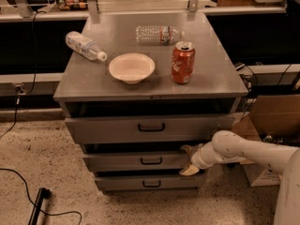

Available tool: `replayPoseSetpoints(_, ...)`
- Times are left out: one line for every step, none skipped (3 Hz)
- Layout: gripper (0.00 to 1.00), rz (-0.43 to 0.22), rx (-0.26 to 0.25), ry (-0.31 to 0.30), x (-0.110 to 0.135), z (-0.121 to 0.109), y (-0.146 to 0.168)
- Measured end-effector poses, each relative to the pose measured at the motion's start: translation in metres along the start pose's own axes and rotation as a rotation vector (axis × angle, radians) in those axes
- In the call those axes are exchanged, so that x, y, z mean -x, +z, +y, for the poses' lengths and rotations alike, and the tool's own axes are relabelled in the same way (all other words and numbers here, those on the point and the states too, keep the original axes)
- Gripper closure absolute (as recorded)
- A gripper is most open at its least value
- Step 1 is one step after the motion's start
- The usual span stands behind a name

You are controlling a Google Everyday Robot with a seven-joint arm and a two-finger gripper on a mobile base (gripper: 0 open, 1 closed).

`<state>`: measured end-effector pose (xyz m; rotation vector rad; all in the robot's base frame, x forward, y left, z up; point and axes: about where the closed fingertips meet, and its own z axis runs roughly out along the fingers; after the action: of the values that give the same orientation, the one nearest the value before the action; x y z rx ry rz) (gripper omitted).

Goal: Open middle drawer

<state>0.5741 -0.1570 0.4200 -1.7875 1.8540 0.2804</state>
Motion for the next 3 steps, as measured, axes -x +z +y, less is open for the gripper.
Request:
replayPoseSetpoints(0.47, -0.017, -0.025, -0.002, 0.007, 0.007, -0.005)
replayPoseSetpoints(0.49, -0.062, -0.022, -0.030, 0.024, 0.045, -0.020)
replayPoseSetpoints(0.46, -0.109, 0.025, -0.044, 0.040, 0.105, -0.043)
